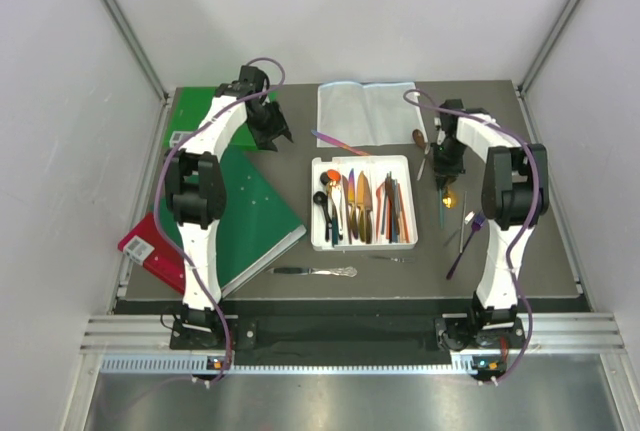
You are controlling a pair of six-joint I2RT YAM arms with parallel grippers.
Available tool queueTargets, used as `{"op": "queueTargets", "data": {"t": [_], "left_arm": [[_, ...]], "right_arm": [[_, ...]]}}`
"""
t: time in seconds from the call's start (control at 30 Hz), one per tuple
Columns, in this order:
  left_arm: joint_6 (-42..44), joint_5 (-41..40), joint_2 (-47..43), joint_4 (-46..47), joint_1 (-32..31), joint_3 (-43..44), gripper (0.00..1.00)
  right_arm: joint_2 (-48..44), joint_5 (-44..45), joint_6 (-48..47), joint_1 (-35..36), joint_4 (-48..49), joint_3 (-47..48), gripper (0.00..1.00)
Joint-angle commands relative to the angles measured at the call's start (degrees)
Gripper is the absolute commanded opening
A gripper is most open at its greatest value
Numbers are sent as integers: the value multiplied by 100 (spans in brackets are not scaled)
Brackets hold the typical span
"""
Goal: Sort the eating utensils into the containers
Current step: Pick up the knife at the center of the board, then place the knife in the storage box.
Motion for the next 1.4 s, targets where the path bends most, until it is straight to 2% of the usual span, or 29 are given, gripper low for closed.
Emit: {"op": "queueTargets", "data": {"t": [0.0, 0.27, 0.4, 0.63, 0.73, 1.1, 1.37], "left_arm": [[45, -63, -39, -71, -2, 177, 57], [44, -36, -22, -53, -2, 168, 57], [18, 8, 40, -9, -2, 177, 57], [0, 104, 145, 17, -2, 282, 57], [-8, 104, 154, 17, -2, 282, 57], [27, -10, 31, 17, -2, 98, 57], [0, -19, -22, 61, -2, -42, 57]], "right_arm": [[123, -185, 115, 142, 264, -7, 0], [-483, -335, 106, 441, 54, 282, 0], [-1010, -431, 177, 459, -315, 686, 0], [-1328, -650, 177, 669, -930, 1284, 0], [-1241, -862, 256, 907, -1220, 1548, 0], [-432, -1662, 405, 1671, -1115, 2084, 0], [43, -1828, 704, 2146, -571, 1593, 0]]}}
